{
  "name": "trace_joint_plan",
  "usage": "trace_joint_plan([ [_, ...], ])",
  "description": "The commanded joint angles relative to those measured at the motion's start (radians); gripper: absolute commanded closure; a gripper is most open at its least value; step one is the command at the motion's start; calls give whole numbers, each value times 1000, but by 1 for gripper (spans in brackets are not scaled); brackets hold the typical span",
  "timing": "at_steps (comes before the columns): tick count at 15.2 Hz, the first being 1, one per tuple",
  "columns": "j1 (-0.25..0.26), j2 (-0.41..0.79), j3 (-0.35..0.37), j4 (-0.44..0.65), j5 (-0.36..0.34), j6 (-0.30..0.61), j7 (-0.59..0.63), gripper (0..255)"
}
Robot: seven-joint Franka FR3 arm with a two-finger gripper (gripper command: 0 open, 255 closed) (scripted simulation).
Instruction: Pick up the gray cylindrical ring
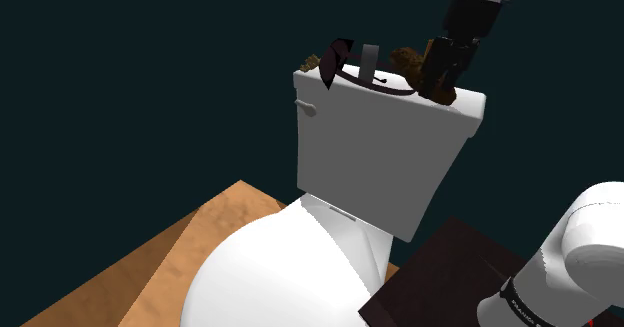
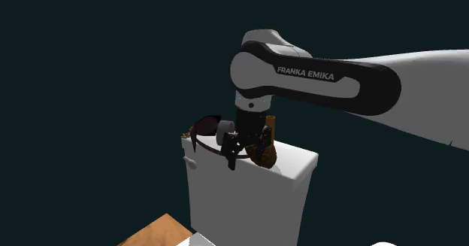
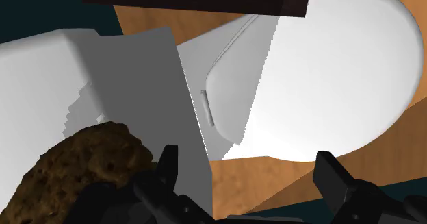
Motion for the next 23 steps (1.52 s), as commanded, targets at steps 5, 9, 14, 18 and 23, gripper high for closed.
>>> trace_joint_plan([
  [5,-62,154,50,129,12,35,179,0],
  [9,-121,306,87,275,4,47,357,0],
  [14,-184,493,115,478,-28,33,576,0],
  [18,-220,640,118,659,-63,-1,744,0],
  [23,-239,731,109,755,-86,-8,856,0],
])
